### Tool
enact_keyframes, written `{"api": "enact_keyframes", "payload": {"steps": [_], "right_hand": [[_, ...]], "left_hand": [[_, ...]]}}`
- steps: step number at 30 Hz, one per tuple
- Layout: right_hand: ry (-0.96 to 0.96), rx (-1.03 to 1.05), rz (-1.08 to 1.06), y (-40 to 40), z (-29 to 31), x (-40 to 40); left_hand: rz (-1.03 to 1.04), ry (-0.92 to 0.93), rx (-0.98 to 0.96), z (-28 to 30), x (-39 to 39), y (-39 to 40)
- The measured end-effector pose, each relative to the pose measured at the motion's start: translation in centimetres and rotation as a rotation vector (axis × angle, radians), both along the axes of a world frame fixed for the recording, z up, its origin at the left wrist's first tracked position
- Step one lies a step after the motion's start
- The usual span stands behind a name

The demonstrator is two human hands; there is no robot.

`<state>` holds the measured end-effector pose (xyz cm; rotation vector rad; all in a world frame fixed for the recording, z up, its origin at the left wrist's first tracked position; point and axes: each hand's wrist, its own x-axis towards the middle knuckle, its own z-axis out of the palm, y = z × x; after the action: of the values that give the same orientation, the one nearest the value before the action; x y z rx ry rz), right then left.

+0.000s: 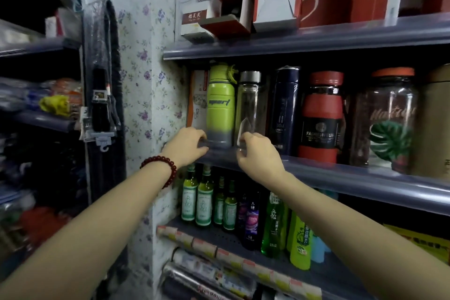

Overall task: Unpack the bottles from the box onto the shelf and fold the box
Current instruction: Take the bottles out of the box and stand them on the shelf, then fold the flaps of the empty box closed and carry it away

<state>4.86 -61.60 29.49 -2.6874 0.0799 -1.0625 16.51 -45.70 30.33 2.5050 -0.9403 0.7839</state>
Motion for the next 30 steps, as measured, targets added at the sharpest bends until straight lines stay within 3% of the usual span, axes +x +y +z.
{"api": "enact_keyframes", "payload": {"steps": [4, 11, 25, 30], "right_hand": [[0.068, -0.071, 0.187, -0.2, -1.8, -1.4], [0.294, -0.062, 0.369, 2.9, -7.4, -3.5], [0.635, -0.025, 0.685, 20.0, -23.1, -7.1], [0.785, -0.057, 0.790, 24.2, -29.9, -7.3]], "left_hand": [[0.120, 0.032, 0.007, -2.1, -3.8, 1.1], [0.360, 0.280, 0.040, -8.4, -11.5, 7.2], [0.739, 0.632, 0.066, -24.3, -25.6, 24.8], [0.874, 0.782, -0.042, -30.9, -29.6, 28.5]]}}
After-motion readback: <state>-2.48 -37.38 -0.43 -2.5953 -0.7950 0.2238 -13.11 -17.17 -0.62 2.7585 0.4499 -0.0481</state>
